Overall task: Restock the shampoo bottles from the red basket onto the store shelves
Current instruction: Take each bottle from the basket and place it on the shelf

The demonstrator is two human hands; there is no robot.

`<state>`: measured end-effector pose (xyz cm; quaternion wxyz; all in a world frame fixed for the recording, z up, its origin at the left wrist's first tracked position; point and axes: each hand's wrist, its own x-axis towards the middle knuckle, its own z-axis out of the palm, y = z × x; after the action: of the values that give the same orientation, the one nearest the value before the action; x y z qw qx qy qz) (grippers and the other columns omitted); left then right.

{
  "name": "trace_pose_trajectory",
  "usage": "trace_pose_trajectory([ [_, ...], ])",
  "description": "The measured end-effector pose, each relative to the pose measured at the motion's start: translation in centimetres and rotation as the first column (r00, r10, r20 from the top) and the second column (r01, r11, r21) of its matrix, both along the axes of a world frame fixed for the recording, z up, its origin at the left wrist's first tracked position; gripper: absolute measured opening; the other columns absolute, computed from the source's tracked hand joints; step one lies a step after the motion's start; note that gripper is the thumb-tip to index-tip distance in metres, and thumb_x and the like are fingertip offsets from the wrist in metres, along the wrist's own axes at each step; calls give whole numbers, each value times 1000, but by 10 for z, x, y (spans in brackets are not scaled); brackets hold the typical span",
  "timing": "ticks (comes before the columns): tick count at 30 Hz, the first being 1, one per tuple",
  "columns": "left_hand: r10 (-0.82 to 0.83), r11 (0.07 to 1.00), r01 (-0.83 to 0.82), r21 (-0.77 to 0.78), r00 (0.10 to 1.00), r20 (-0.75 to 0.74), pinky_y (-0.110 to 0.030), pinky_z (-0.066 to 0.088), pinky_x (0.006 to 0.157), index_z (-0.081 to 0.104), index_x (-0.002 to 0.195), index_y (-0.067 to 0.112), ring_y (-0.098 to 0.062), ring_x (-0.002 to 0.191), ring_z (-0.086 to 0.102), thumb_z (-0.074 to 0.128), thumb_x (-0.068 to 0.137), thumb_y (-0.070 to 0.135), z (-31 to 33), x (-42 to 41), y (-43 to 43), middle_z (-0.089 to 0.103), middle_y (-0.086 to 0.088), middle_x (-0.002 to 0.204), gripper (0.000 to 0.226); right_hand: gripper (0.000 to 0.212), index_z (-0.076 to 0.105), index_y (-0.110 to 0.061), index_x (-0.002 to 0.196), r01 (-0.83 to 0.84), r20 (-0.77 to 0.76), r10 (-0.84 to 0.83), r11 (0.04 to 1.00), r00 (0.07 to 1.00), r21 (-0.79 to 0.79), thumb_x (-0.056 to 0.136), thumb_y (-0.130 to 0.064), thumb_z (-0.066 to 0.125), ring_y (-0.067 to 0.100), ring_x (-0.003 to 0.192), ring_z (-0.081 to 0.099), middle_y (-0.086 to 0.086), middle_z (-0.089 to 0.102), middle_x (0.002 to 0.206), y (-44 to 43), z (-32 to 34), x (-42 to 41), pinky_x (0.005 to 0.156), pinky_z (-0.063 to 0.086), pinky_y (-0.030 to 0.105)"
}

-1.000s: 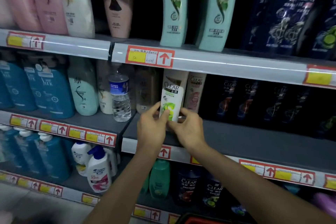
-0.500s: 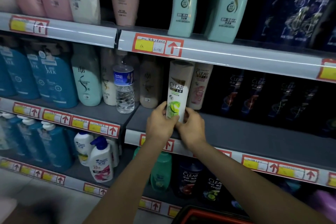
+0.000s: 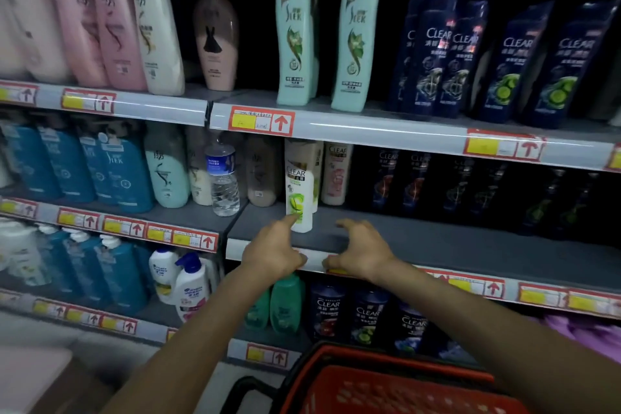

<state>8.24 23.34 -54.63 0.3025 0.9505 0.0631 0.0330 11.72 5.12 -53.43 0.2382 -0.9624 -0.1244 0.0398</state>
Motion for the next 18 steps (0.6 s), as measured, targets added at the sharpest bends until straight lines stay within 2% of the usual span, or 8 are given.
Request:
trace_pose_trajectory([
  [4,-78,988,83,129,996,-36,-44,54,99,29,160,33,-27,128,57,72,82,58,1,-39,-12,52,-5,152,93,105,34,-23,158,-60,-13,60,997,998,-39,73,-49,89,31,142,40,12,37,153,-37,17,-37,113,40,35],
  [6,-100,978,112,178,992,-77,-43,53,100,27,161,31,-28,131,55,68,83,67,-2,-58,-19,50,-5,154,95,107,32,-21,159,-91,-20,90,993,996,-72,73,-52,88,32,145,36,13,35,155,-61,20,-60,115,38,38],
  [10,-193,954,222,202,969,-152,-41,42,114,27,162,24,-28,145,43,58,86,76,-14,-100,-47,40,-8,162,98,108,34,-20,158,-144,-39,140,984,989,-108,70,-53,89,30,141,39,12,41,152,-119,7,-104,114,39,37],
  [15,-318,905,373,204,912,-260,-37,45,109,30,160,31,-24,139,49,43,89,80,-38,-148,-93,49,-6,153,87,104,31,-21,160,-197,-177,173,972,969,-130,75,-45,87,23,141,41,6,43,152,-185,-32,-147,107,31,19],
  [18,-381,869,455,193,866,-324,-34,46,106,30,158,37,-19,136,51,47,93,75,-65,-165,-117,45,2,156,77,97,32,-22,159,-276,-316,206,942,926,-193,80,-45,84,24,141,46,3,45,156,-211,-72,-160,114,38,31],
])
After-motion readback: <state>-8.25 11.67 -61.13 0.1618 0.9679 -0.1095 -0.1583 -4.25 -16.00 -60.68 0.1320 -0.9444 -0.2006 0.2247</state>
